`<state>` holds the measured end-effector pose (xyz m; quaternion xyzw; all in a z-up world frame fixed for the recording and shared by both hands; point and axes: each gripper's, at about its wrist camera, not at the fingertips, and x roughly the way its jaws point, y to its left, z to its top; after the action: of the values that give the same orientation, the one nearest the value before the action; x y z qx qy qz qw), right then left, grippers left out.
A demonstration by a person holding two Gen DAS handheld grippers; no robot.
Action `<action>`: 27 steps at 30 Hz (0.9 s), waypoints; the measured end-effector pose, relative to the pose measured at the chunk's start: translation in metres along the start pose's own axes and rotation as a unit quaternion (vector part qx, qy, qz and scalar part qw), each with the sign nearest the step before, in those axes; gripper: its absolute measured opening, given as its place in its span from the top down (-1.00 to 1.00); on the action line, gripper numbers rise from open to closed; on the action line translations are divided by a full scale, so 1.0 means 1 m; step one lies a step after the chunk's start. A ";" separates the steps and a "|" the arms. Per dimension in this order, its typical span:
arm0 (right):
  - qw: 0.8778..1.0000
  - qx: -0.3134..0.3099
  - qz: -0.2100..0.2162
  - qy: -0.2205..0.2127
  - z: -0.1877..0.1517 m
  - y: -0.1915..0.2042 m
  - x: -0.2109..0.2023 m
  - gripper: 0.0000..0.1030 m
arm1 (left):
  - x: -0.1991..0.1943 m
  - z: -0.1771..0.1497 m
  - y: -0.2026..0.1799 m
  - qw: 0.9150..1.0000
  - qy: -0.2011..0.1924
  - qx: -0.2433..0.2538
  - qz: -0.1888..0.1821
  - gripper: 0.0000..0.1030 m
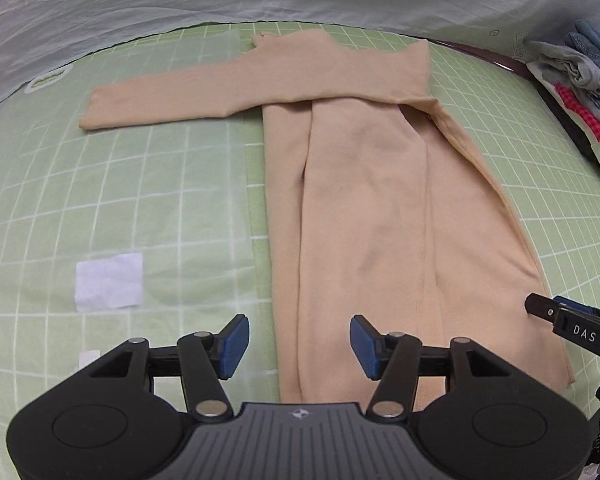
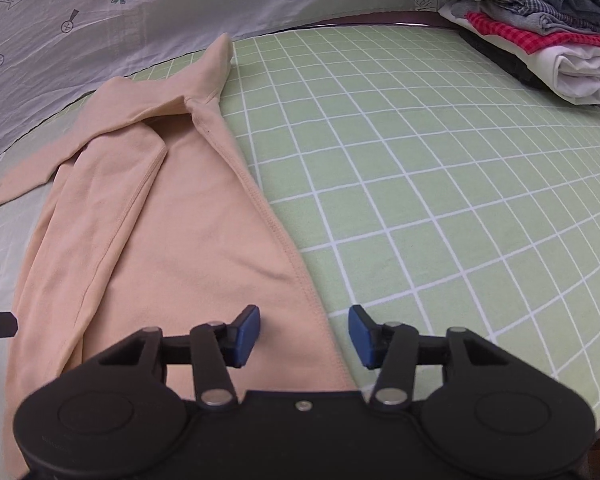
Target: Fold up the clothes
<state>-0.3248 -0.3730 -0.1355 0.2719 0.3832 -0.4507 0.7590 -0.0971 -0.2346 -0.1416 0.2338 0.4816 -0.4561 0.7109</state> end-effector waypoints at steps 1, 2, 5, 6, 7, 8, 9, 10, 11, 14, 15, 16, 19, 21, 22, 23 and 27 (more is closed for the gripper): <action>1.000 -0.004 0.007 -0.002 -0.001 -0.001 -0.001 0.28 | 0.001 -0.003 -0.002 1.000 0.006 0.000 0.001 -0.11; 1.000 -0.007 0.013 -0.003 -0.002 -0.002 -0.002 0.31 | 0.002 -0.007 -0.004 1.000 0.012 0.001 0.002 -0.11; 1.000 -0.008 0.024 -0.004 -0.003 -0.006 -0.003 0.43 | 0.004 -0.015 -0.007 1.000 0.025 -0.002 0.009 -0.11; 1.000 -0.008 0.026 -0.004 -0.003 -0.008 -0.004 0.45 | 0.004 -0.018 -0.008 1.000 0.027 -0.004 0.011 -0.12; 1.000 -0.007 0.029 -0.003 -0.004 -0.009 -0.004 0.48 | 0.004 -0.021 -0.008 0.999 0.029 -0.005 0.013 -0.17; 0.999 -0.005 0.031 -0.003 -0.004 -0.010 -0.004 0.48 | 0.004 -0.023 -0.008 0.999 0.030 -0.007 0.015 -0.21; 0.999 -0.004 0.032 -0.003 -0.004 -0.011 -0.004 0.48 | 0.004 -0.023 -0.009 0.999 0.030 -0.008 0.019 -0.26; 0.999 -0.004 0.031 -0.003 -0.004 -0.011 -0.004 0.47 | 0.004 -0.024 -0.009 0.999 0.030 -0.010 0.022 -0.27; 1.000 -0.006 0.028 -0.003 -0.004 -0.011 -0.004 0.43 | 0.004 -0.024 -0.009 0.999 0.029 -0.010 0.024 -0.28; 0.999 -0.029 0.022 -0.006 -0.008 -0.007 -0.005 0.23 | 0.003 -0.024 -0.011 0.999 0.027 -0.012 0.031 -0.34; 0.999 -0.037 0.024 -0.009 -0.010 -0.007 -0.006 0.25 | 0.004 -0.024 -0.012 0.999 0.027 -0.012 0.036 -0.39; 0.999 -0.040 0.028 -0.010 -0.012 -0.007 -0.007 0.29 | 0.004 -0.024 -0.013 0.999 0.026 -0.013 0.039 -0.44; 0.998 -0.052 0.034 -0.008 -0.013 -0.008 -0.009 0.69 | 0.005 -0.023 -0.012 0.999 0.025 -0.016 0.043 -0.49; 0.998 -0.051 0.039 -0.006 -0.013 -0.008 -0.010 0.88 | 0.005 -0.023 -0.012 0.999 0.025 -0.015 0.045 -0.53; 0.998 -0.050 0.039 -0.007 -0.013 -0.008 -0.011 0.88 | 0.005 -0.022 -0.012 0.999 0.025 -0.015 0.046 -0.55; 0.998 -0.051 0.039 -0.009 -0.013 -0.007 -0.013 0.88 | 0.006 -0.022 -0.011 0.998 0.025 -0.015 0.046 -0.56; 0.997 -0.045 0.054 -0.028 -0.010 -0.005 -0.026 0.89 | 0.007 -0.023 -0.010 0.998 0.025 -0.017 0.049 -0.63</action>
<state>-0.3409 -0.3553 -0.1201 0.2454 0.3666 -0.3991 0.8038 -0.1156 -0.2246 -0.1563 0.2565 0.4947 -0.4066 0.7240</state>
